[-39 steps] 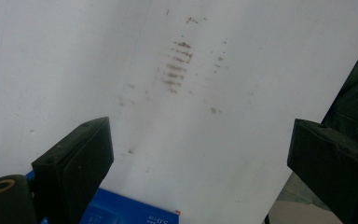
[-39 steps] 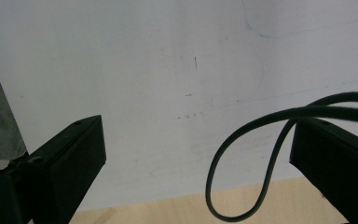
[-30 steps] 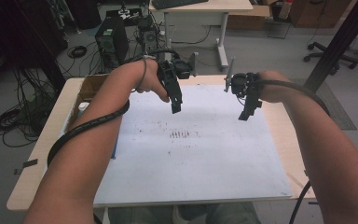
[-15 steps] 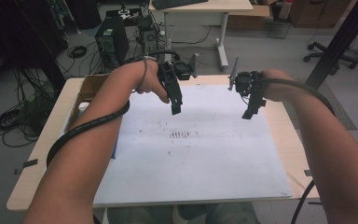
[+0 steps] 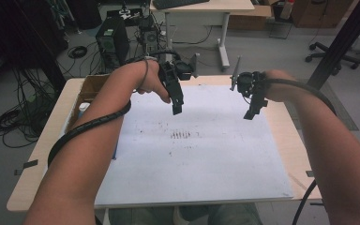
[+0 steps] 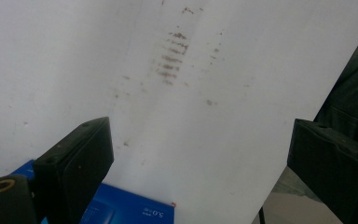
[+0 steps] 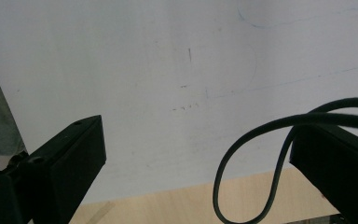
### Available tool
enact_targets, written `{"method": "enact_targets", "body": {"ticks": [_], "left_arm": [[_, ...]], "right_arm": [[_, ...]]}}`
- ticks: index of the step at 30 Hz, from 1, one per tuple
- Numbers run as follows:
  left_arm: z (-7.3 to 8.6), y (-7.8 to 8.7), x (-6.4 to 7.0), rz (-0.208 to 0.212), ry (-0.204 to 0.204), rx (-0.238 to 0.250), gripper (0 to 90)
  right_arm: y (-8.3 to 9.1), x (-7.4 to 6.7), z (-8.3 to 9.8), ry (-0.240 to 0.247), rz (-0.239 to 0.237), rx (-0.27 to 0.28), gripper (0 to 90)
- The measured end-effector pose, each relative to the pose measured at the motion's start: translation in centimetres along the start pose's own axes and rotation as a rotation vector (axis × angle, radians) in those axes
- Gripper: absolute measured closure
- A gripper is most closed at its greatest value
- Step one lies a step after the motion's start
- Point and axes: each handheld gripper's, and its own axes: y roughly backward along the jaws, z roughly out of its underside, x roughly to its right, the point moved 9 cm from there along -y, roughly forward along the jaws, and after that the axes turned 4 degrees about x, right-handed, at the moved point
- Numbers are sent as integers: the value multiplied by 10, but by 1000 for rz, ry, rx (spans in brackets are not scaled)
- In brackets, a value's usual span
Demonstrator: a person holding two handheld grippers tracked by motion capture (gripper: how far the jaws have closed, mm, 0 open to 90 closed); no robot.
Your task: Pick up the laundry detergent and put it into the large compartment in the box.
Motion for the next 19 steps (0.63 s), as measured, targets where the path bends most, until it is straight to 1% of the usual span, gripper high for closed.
{"method": "enact_targets", "body": {"ticks": [7, 10, 17, 19], "left_arm": [[0, 0, 3, 4, -5, -8, 72], [1, 0, 4, 0, -1, -12, 72], [1, 2, 7, -5, -3, 0, 69], [2, 2, 8, -4, -2, -1, 68]], "right_arm": [[1, -1, 2, -1, 1, 1, 30], [2, -3, 2, 0, 4, 4, 31], [6, -6, 2, 5, 12, 9, 29], [8, -5, 3, 4, 17, 9, 29]]}}
